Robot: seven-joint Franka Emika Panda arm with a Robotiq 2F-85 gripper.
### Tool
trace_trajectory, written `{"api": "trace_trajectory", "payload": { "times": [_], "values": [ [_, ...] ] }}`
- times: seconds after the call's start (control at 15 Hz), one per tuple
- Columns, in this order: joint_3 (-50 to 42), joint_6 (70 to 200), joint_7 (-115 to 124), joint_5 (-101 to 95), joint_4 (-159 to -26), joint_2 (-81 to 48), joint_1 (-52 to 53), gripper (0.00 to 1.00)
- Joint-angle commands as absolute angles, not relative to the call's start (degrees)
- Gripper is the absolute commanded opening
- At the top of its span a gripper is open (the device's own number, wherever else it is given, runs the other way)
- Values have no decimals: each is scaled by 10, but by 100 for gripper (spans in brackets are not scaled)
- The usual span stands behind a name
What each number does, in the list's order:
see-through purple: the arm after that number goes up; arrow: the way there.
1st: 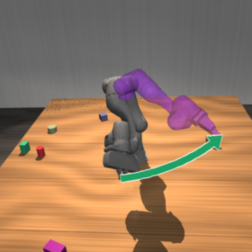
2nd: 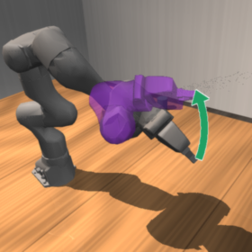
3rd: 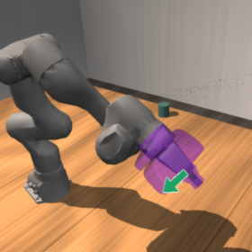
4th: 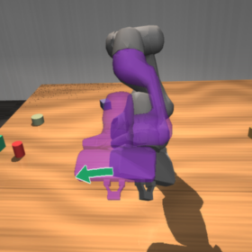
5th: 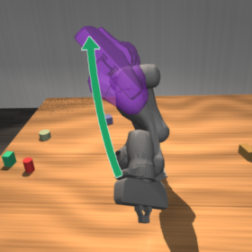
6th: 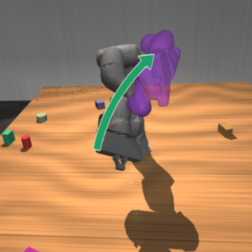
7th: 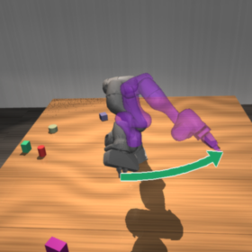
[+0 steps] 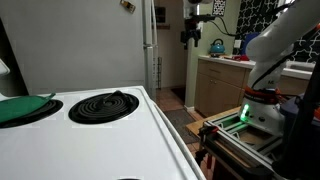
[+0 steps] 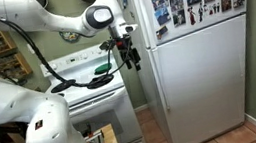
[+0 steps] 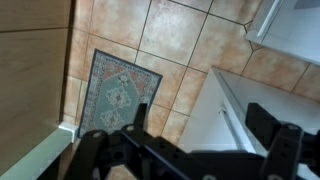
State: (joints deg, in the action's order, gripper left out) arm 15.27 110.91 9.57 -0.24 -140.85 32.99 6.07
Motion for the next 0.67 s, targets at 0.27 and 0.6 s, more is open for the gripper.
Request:
{"api": "trace_trajectory", "payload": {
  "times": [0.27, 0.6],
  "values": [
    [62, 1333, -95, 29, -1404, 235, 104, 100],
    [-8, 1386, -307, 119, -1394, 186, 154, 100]
  ]
}}
